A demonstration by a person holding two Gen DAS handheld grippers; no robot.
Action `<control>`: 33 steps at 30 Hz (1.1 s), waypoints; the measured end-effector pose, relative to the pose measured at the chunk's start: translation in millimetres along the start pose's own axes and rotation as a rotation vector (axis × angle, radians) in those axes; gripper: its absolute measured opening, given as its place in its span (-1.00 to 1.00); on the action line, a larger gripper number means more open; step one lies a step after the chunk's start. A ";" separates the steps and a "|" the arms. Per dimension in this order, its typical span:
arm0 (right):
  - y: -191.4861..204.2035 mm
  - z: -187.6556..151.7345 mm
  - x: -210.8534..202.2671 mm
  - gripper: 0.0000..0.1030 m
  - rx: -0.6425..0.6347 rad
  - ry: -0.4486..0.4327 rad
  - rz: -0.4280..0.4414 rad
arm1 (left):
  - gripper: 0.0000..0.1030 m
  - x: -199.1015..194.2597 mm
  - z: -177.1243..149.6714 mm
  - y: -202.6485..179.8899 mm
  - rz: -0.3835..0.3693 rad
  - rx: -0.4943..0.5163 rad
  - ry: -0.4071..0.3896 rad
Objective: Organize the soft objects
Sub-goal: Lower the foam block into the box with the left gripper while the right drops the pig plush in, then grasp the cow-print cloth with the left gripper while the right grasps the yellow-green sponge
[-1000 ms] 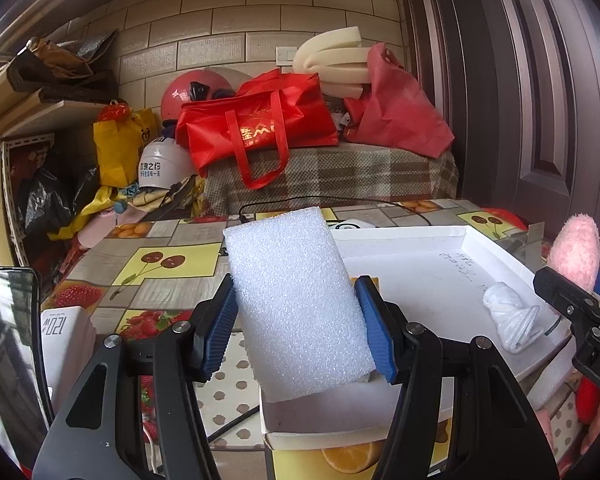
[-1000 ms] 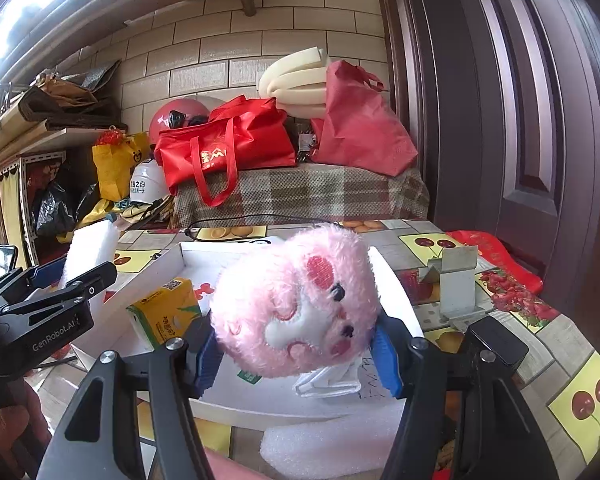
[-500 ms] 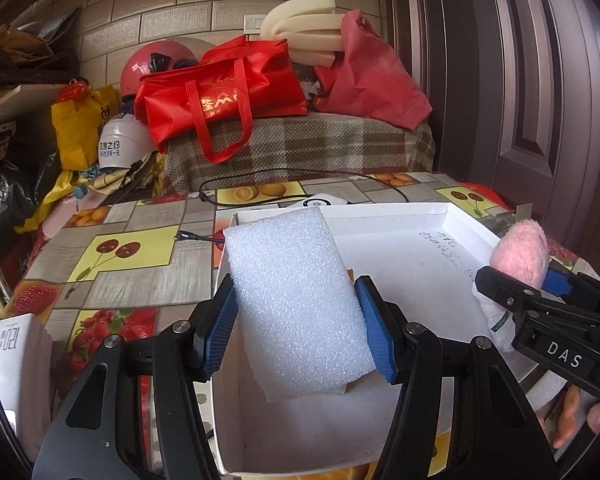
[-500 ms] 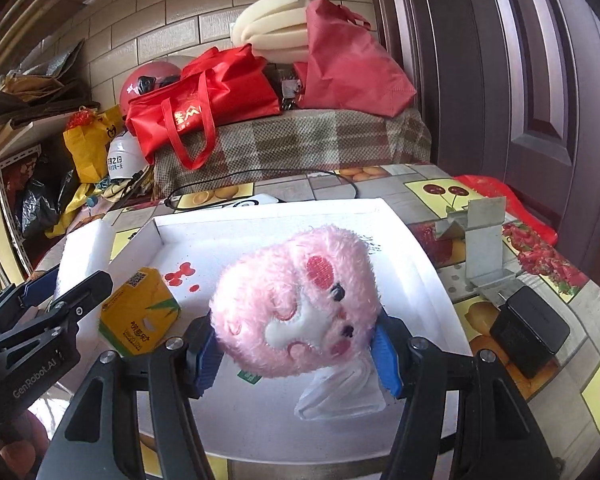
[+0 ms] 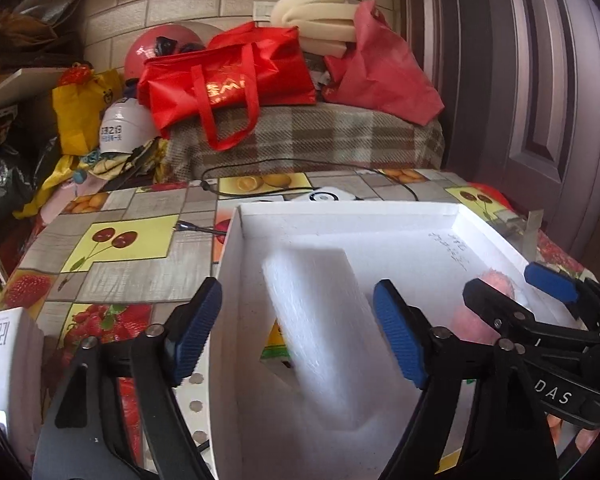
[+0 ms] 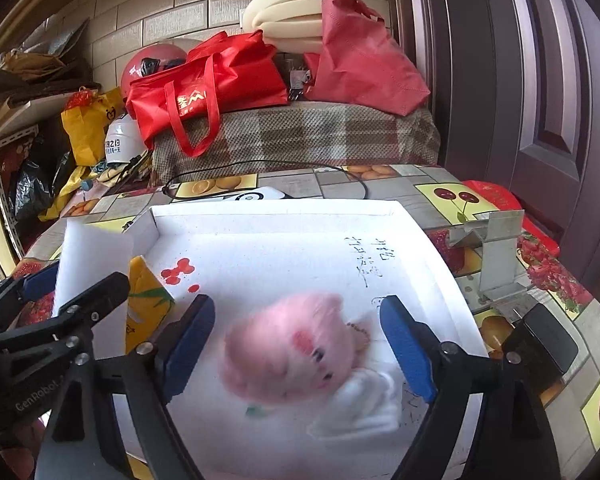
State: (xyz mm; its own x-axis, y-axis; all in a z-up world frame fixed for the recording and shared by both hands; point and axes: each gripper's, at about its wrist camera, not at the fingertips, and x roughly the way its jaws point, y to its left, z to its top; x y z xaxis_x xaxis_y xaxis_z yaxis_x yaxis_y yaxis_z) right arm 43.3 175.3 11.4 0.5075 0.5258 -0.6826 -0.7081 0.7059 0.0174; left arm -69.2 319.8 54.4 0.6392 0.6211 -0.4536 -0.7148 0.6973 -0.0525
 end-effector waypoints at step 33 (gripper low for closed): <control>-1.0 -46.4 -114.9 1.00 -0.129 -0.223 0.047 | 0.80 -114.1 -52.6 1.2 -0.123 0.100 -0.075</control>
State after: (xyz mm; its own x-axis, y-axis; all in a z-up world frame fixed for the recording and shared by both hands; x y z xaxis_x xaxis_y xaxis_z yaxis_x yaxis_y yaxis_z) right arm -37.1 92.1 55.9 0.5579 0.6588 -0.5048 -0.7832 0.6190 -0.0578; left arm -157.8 230.9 59.3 0.7423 0.5510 -0.3812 -0.6002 0.7997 -0.0128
